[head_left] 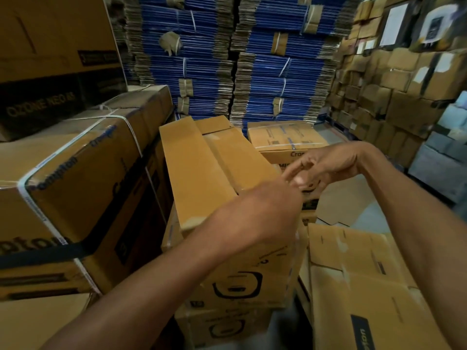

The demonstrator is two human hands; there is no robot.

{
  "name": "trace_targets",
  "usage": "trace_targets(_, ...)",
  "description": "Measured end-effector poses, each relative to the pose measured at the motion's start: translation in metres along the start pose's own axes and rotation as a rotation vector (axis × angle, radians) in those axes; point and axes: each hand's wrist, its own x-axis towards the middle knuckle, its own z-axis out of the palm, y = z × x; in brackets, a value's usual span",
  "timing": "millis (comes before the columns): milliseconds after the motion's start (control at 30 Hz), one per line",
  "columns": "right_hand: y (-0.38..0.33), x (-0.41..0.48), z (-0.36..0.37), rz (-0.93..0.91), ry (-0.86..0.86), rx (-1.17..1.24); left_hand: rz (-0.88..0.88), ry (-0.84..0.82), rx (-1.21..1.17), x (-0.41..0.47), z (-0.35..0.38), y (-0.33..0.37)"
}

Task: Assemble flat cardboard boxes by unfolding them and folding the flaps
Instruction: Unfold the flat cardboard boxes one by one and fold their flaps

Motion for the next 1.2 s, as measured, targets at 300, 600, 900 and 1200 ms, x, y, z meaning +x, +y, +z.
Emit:
trace_targets(300, 0.009, 0.044, 0.08, -0.072, 0.351, -0.641, 0.157, -0.221, -0.159, -0.021, 0.043, -0.04)
trace_targets(600, 0.047, 0.057, 0.101, -0.161, 0.628, -0.723, 0.051, 0.146, -0.154, 0.012, 0.063, -0.13)
trace_targets(900, 0.079, 0.046, 0.101, -0.183, 0.737, -0.763, 0.104, 0.35, -0.116, 0.013, 0.009, -0.146)
trace_targets(1200, 0.094, 0.033, 0.055, -0.109, 0.744, -0.75, -0.222, -0.196, -0.144, -0.06, -0.055, -0.176)
